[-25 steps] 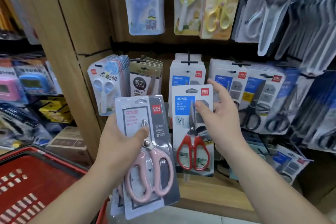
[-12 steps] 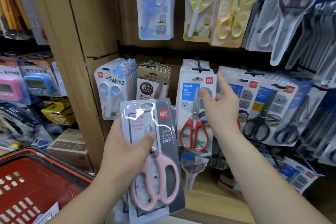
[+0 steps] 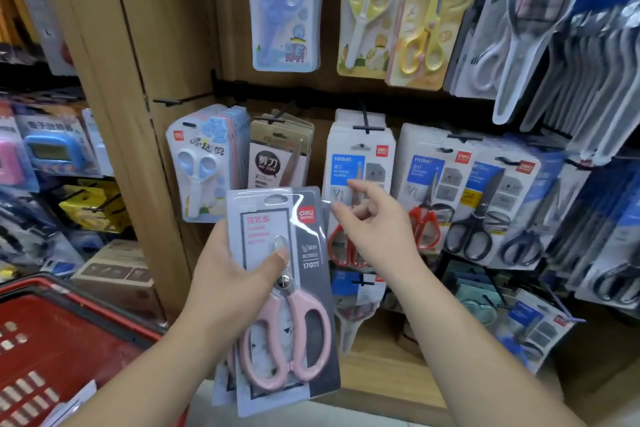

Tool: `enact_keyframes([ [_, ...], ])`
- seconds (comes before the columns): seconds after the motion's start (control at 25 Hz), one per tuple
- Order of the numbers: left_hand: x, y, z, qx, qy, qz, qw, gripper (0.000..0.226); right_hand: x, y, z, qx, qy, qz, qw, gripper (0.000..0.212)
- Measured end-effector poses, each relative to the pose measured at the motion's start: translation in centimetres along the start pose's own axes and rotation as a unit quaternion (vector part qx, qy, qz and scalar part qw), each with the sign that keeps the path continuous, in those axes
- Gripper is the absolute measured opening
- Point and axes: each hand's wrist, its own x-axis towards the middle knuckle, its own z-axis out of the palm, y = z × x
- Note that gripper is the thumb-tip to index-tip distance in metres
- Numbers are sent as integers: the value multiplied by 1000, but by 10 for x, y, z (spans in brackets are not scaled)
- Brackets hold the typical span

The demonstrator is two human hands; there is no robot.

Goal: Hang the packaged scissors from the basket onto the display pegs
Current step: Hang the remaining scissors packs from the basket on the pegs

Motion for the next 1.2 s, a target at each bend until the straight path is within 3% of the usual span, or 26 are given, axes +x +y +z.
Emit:
enact_keyframes([
  [0.08,4,-10,-8,25,-12,-15,1000,45,0,6,5,-8,-12,-8,1000,54],
  [0.24,15,-31,-25,31,-26,-45,998,46,4,18,5,-8,-16,-27,999,56],
  [0.4,11,-57,-35,2,-13,-84,996,45,0,26,16,19,-81,-29,996,63],
  [0.56,-8,-96,-39,1,-15,-126,992,47,-13,30,43,-8,-61,-59,996,15],
  [0.64,-17,-111,-37,-5,-19,-141,990,48,-27,42,63,-37,-109,-13,993,6],
  [0.72,-24,-120,-36,-24,-21,-155,987,47,-46,58,80,-34,-195,62,978,12],
  [0.88,-25,-130,-36,-38,-43,-181,982,49,-64,76,84,130,-268,226,927,23],
  [1.0,-22,-136,-35,-14,-70,-194,978,51,-61,86,81,200,-270,284,898,14],
  [1.2,-17,-145,-29,45,-37,-184,981,47,-59,96,85,168,-240,305,906,18],
])
